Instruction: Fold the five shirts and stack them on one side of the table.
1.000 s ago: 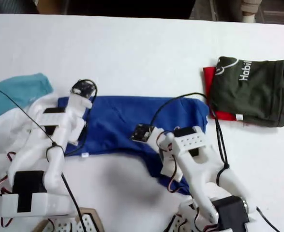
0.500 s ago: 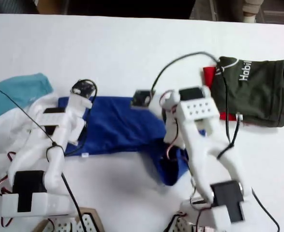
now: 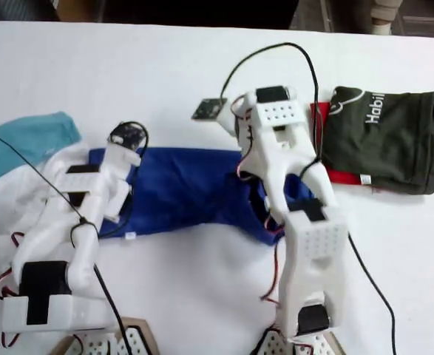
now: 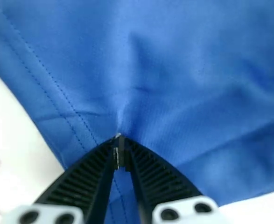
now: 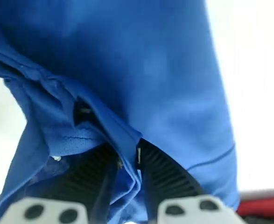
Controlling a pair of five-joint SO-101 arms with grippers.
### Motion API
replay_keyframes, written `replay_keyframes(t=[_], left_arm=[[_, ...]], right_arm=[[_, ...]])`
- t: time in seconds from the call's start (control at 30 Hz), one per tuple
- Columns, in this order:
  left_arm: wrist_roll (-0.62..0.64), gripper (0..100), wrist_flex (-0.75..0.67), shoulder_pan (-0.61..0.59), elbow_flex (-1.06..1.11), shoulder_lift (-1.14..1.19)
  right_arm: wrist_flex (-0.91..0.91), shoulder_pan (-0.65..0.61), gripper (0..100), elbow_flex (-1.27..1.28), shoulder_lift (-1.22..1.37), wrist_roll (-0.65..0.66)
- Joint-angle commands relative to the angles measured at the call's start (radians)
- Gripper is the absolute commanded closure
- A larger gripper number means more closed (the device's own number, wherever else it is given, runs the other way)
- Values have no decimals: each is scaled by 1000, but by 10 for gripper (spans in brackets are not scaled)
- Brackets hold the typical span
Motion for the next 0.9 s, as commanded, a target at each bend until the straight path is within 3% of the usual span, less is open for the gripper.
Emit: replay_keyframes(t=[0.0,0.23,0.63,0.77,0.87], left_arm=[[3,976,-21,18,-2,-18],[3,976,-21,20,-2,-18],[3,976,-21,20,-4,-18],[3,976,-21,21,-5,-18],[3,976,-21,21,-5,-18]], right_arm=[[30,24,974,-201,76,5],[28,61,796,-249,82,3],[31,202,877,-370,-33,-114],[33,223,987,-189,-182,-181],[31,183,978,61,-305,-181]])
